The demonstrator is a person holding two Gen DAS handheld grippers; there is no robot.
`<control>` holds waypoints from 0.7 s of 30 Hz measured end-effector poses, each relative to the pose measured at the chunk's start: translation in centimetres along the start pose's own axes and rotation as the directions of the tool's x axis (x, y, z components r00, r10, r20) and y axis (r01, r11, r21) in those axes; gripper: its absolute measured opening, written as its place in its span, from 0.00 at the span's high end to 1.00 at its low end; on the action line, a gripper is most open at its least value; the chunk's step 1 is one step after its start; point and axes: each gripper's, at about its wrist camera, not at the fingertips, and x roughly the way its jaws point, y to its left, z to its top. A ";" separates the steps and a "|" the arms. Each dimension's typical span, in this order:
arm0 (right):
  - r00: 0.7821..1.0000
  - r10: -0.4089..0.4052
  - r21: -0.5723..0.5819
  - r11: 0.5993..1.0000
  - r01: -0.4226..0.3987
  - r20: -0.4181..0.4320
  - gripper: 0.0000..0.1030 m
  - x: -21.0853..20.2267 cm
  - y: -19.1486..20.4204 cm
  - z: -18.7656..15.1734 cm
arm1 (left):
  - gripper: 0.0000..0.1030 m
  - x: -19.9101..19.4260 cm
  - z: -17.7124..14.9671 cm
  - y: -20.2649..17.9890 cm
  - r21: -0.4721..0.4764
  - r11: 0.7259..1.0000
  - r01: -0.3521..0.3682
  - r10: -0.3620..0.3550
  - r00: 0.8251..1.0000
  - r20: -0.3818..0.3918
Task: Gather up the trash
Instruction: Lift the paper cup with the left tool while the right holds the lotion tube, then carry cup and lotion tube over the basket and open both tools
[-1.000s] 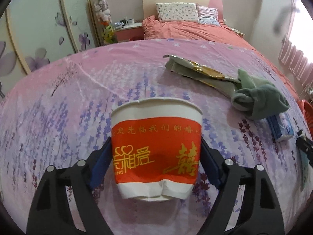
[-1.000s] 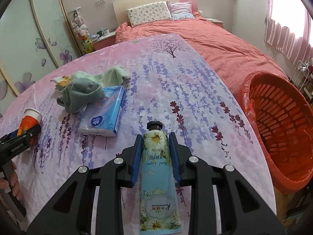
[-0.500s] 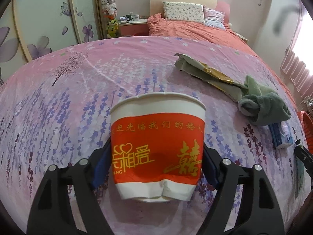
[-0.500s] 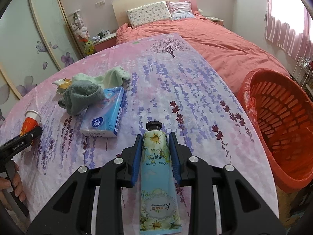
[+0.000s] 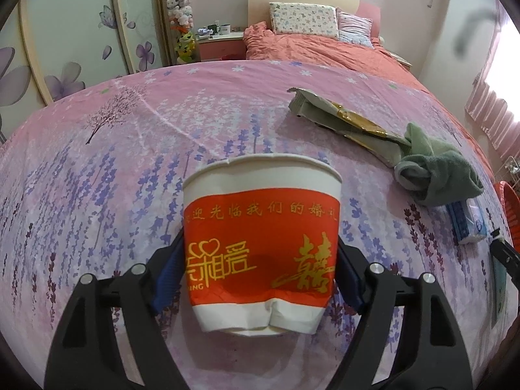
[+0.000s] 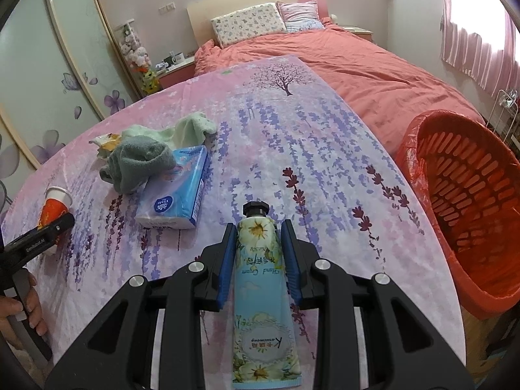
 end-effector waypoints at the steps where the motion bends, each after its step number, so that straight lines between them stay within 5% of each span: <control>1: 1.000 -0.011 -0.010 1.000 0.011 -0.001 0.72 0.0 0.1 0.0 | 0.25 -0.1 -0.1 0.0 0.007 1.000 -0.001 0.001 1.000 -0.001; 8: 0.997 -0.073 -0.057 0.996 0.073 -0.002 0.73 -0.1 1.0 -0.3 | 0.27 -0.5 -0.4 0.4 -0.015 1.000 0.022 -0.022 1.000 0.011; 21: 0.997 0.008 -0.041 0.999 -0.005 0.081 0.74 -3.8 0.1 -0.3 | 0.28 -5.2 -0.5 -2.8 0.054 0.998 0.043 -0.048 0.995 0.088</control>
